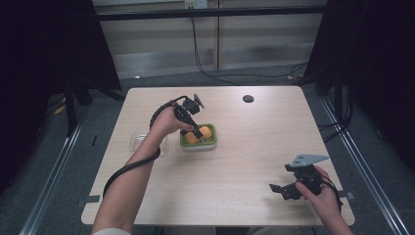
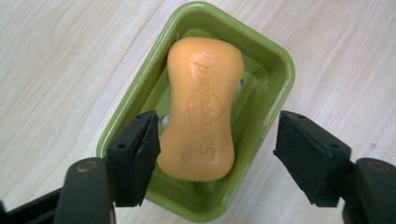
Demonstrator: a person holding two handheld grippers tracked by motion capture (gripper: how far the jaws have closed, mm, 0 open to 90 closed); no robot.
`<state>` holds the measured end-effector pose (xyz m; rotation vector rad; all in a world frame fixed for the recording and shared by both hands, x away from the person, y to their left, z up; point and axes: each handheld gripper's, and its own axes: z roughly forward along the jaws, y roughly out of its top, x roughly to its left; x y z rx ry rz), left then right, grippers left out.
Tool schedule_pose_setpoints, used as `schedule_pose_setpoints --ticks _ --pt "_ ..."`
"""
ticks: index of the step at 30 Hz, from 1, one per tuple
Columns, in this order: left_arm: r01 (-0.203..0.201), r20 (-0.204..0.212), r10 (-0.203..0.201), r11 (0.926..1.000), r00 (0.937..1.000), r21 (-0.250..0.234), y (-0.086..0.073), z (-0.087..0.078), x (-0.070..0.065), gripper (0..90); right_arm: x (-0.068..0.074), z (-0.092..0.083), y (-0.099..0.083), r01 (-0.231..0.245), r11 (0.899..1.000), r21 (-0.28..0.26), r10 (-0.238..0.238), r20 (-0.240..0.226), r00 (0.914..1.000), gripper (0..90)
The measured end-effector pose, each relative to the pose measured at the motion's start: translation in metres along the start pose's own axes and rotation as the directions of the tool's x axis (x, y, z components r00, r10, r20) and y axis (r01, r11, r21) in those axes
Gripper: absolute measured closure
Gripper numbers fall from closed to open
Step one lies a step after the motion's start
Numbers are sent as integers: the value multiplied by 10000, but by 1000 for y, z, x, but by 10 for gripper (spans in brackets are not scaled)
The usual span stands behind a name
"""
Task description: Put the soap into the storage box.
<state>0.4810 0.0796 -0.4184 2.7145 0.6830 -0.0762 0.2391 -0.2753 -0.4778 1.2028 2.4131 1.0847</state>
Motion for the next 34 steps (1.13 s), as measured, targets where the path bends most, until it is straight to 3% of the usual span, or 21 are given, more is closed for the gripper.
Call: schedule_pose_setpoints --ticks 3,6,9,10,17,18,20,25,29,30,34 --pt "-36 113 38 9998 9999 -182 -5 -2 -4 278 0 0 0 -8 10000 19 8 -13 10000 34" --pt "-207 126 207 9998 9997 -68 -10 -3 -6 253 1 1 0 12 10000 61 -12 -31 10000 34" --pt "98 216 -88 9990 9997 -446 -14 -3 -11 233 1 1 0 52 10000 19 -52 13 10000 34" --pt "-61 185 68 9993 9998 -362 -16 -3 -11 230 1 1 0 36 10000 32 -36 21 10000 33" --pt "70 240 -51 9969 9997 -789 -28 -3 -19 192 1 1 0 11 10000 45 -11 -36 10000 34" --pt "28 254 -11 9977 9997 -673 -29 -4 -20 188 1 1 0 17 10000 47 -17 -37 10000 33" --pt "193 213 -176 9961 9996 -858 -33 -2 -23 178 2 1 0 57 10000 35 -56 -60 10000 34" --pt "-27 1 27 9967 10000 -806 -43 1 -28 151 2 1 0 62 10000 52 -62 -40 10000 33" --pt "172 -52 -180 9924 9998 -1221 -50 3 -34 135 2 2 0 44 10000 82 -44 -25 10000 34" --pt "-16 -175 -4 9936 9998 -1128 -51 2 -34 135 2 2 0 42 10000 83 -42 -32 10000 34" --pt "111 -72 -122 9892 9999 -1461 -57 4 -39 131 2 1 -1 12 10000 53 -12 -62 10000 34"
